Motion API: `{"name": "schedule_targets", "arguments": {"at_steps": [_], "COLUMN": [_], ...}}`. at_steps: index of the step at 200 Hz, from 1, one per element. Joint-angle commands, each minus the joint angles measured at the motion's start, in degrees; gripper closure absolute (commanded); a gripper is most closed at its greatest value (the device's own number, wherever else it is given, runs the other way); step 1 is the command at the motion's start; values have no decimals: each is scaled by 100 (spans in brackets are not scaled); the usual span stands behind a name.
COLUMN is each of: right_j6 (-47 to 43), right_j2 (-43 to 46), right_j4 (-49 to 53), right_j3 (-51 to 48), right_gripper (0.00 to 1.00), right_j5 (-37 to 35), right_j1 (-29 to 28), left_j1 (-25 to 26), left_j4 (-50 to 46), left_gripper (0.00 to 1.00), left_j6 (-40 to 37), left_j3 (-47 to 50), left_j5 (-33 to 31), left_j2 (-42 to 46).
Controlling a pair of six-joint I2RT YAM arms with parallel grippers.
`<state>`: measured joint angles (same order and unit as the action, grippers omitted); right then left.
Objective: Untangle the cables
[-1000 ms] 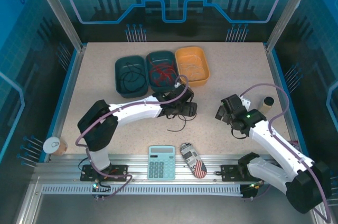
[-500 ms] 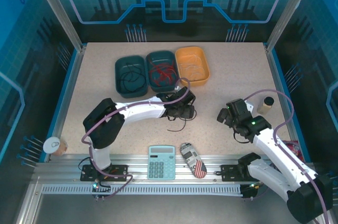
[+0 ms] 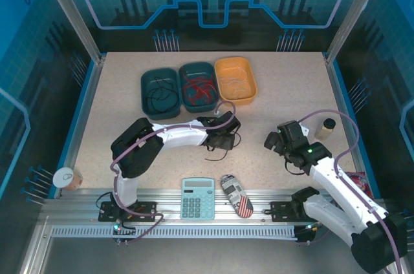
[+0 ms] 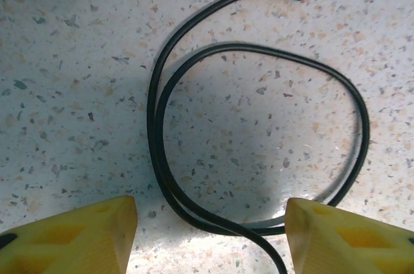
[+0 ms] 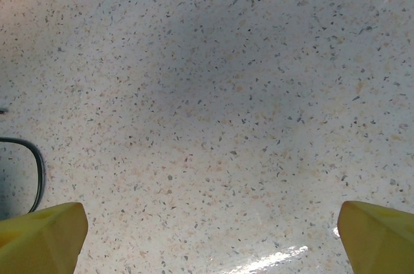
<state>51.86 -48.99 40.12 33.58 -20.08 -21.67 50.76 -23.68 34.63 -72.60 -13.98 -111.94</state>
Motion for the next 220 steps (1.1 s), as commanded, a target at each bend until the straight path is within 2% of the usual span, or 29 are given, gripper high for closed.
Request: {"name": "schedule_targets", "arguments": {"at_steps": [1,39,97,128,173,220], "right_j6": [-5,-41,-97,-182,-346,-578], "right_j2": [-47,-115,-154,-262,-414,-675], "right_j4": [-126,-258,-428,-672,-1225,-1815], "right_j3": [-79,-106,-140,-143,-116,24], "right_gripper": [0,0,0,0,0,0], "right_j5": [91,228,348,610,1226,1888], "right_j1": [83,78,84,75,10,-29], "left_j1": [74,100,105,112,111,105], "left_j4": [-128,-155,-173,-75,520,1507], "left_gripper": [38,50,86,98,100,100], "left_j6": [65,45,17,-39,-441,-1112], "left_j3": [-155,-254,-95,73,725,1595], "left_j5": [-75,-93,-391,-511,-637,-341], "left_j2": [-167,-250,44,347,1264,2365]}}
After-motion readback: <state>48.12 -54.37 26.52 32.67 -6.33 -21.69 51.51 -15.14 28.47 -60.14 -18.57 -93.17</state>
